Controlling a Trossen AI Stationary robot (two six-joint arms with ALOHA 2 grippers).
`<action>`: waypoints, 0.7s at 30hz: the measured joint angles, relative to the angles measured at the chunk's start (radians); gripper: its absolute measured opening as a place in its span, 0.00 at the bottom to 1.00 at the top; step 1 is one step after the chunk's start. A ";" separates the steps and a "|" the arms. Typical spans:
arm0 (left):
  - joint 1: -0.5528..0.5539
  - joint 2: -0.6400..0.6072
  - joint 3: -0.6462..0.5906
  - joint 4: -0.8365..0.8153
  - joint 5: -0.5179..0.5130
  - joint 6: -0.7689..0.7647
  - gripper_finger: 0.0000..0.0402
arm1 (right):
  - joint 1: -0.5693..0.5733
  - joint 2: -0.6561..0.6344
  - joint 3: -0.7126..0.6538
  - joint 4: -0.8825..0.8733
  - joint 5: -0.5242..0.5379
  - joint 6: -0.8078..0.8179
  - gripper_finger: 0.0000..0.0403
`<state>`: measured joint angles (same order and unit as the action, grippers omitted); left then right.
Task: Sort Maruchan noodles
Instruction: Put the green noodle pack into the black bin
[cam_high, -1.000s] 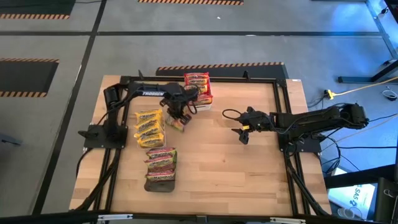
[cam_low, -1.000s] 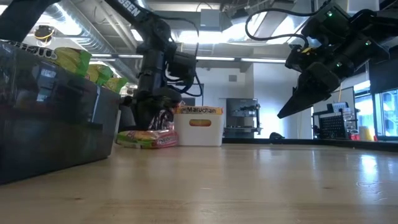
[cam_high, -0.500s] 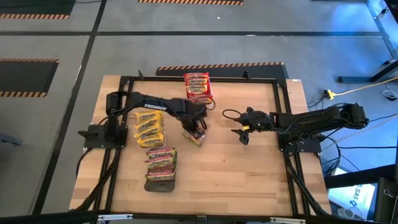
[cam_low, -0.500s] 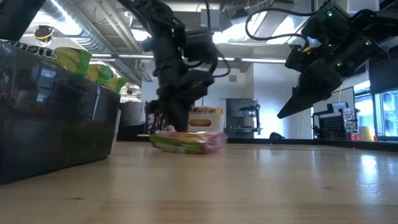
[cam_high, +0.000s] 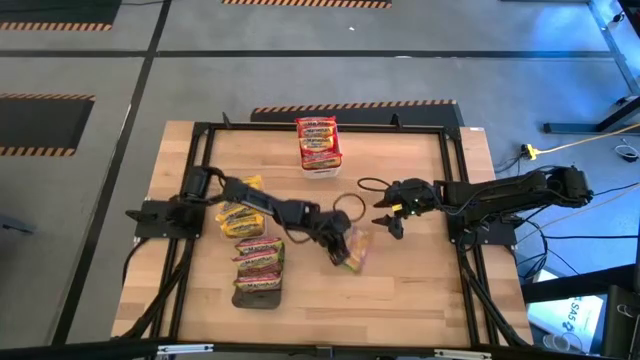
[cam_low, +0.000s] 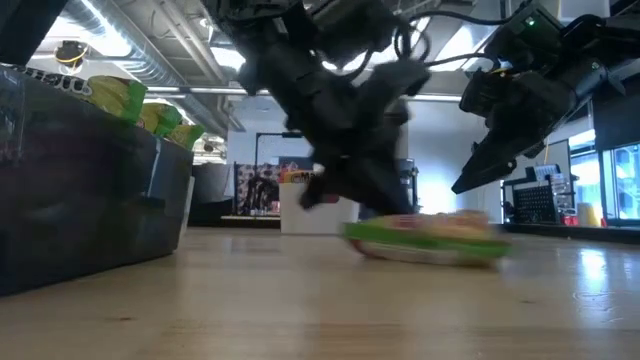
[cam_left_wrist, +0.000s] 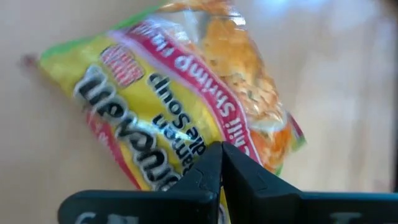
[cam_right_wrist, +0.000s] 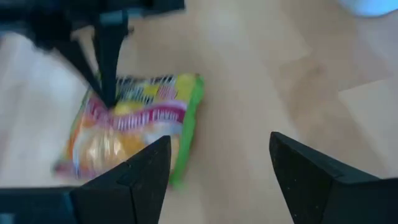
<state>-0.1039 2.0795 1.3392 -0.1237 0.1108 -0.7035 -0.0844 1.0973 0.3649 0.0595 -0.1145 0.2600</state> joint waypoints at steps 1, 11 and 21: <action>-0.016 0.016 0.000 0.060 -0.004 -0.002 0.02 | 0.008 0.000 0.000 -0.002 -0.016 0.015 0.62; -0.153 -0.043 0.001 0.221 -0.180 0.025 0.02 | 0.175 0.000 0.001 0.021 -0.049 0.250 0.62; -0.301 0.007 0.000 0.244 -0.265 -0.048 0.02 | 0.215 0.115 0.001 0.107 0.030 0.370 0.74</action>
<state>-0.4051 2.0870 1.3392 0.1206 -0.1540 -0.7520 0.1310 1.2125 0.3659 0.1670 -0.0842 0.6297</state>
